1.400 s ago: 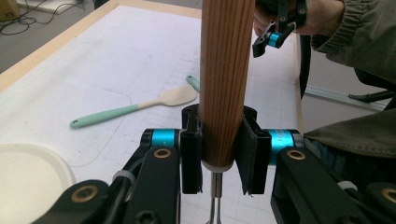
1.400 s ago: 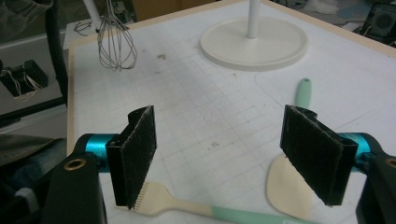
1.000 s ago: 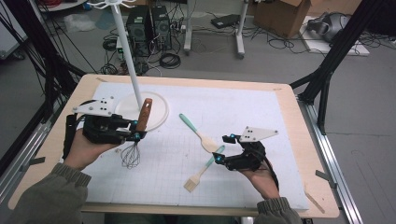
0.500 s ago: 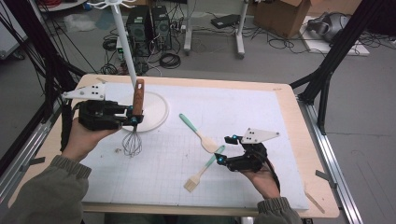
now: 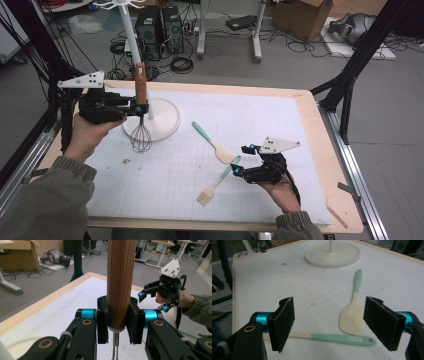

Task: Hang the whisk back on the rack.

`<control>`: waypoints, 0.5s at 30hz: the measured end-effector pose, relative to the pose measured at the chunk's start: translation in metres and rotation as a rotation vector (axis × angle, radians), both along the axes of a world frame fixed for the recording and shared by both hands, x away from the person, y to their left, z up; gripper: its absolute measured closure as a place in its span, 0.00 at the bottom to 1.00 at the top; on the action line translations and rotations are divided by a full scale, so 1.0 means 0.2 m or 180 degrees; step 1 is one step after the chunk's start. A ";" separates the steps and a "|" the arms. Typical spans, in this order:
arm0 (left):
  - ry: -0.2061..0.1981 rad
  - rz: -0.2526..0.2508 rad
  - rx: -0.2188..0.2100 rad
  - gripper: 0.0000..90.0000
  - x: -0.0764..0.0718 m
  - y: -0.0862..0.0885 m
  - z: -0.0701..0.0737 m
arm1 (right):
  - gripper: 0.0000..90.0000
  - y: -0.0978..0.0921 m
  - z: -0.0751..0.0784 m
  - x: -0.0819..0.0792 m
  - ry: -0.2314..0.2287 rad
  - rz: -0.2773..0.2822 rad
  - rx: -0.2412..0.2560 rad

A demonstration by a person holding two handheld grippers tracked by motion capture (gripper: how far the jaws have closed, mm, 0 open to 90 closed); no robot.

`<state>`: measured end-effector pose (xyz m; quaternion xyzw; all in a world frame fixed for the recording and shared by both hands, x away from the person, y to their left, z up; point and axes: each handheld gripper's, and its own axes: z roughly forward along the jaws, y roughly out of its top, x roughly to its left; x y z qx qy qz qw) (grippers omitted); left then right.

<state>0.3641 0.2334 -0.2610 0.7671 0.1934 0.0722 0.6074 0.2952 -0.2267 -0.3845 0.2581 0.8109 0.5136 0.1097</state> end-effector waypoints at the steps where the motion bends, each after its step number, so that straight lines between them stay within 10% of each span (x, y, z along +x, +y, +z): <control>1: -0.0003 0.0012 -0.0013 0.81 0.01 0.00 0.00 | 0.27 0.00 0.00 0.00 0.0008 -0.0001 0.0000; 15: -0.0003 0.0141 -0.0229 0.81 0.13 0.03 0.09 | 0.27 -0.01 0.00 0.00 0.0016 0.0006 0.0008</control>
